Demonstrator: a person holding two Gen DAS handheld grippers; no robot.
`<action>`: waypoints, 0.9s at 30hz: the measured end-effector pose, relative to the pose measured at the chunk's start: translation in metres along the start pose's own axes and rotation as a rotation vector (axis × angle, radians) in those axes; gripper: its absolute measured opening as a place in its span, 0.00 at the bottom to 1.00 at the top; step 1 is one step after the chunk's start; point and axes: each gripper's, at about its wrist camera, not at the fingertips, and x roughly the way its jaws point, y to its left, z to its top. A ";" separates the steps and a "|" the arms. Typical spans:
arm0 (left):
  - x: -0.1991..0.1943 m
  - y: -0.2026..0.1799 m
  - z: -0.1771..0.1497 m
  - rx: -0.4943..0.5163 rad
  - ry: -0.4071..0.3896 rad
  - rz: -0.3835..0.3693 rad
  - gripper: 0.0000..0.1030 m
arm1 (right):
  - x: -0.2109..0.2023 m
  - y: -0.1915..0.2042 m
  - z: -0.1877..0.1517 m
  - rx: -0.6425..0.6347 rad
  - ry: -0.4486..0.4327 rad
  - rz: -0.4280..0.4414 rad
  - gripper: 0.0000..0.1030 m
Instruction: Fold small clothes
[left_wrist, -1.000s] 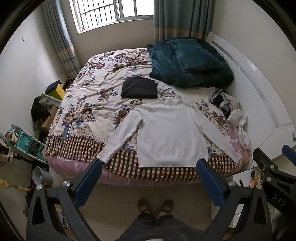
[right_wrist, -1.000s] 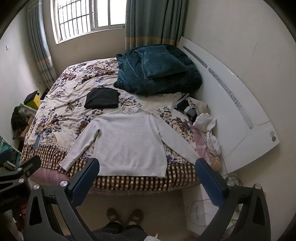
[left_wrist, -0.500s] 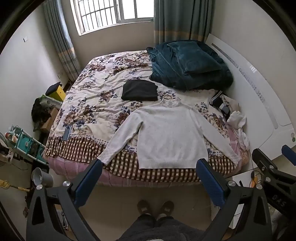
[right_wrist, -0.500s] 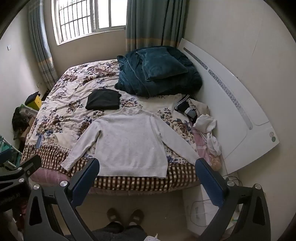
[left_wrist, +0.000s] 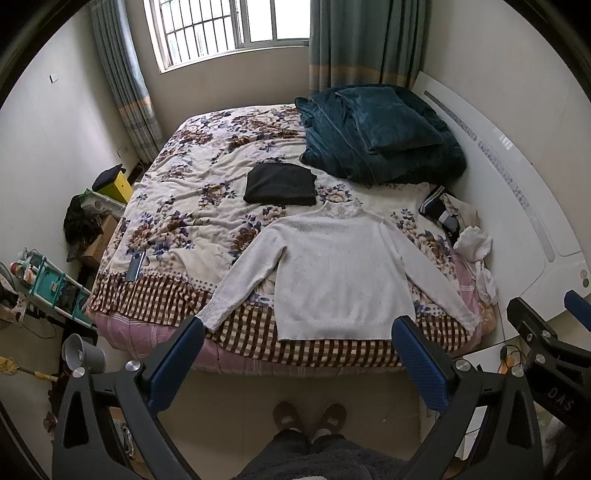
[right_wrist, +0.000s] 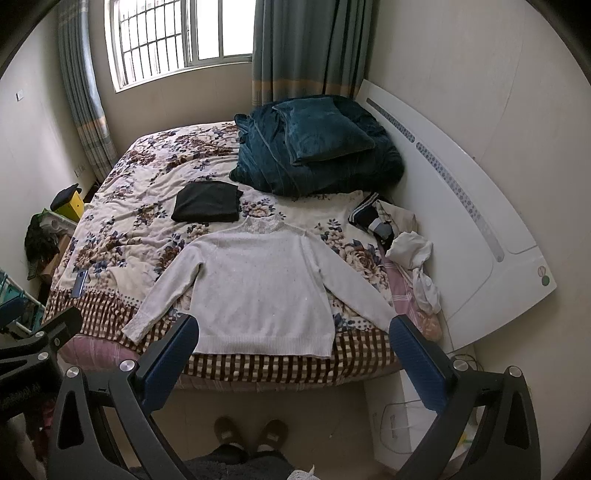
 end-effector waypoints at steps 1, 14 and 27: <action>0.000 0.000 0.002 0.002 -0.001 -0.001 1.00 | 0.001 -0.001 -0.002 0.000 -0.002 0.001 1.00; -0.001 0.003 0.004 -0.004 -0.008 -0.004 1.00 | -0.002 -0.007 0.003 0.002 -0.004 0.008 1.00; -0.002 0.011 0.004 -0.015 -0.023 -0.001 1.00 | -0.007 -0.001 0.012 -0.003 -0.015 0.016 1.00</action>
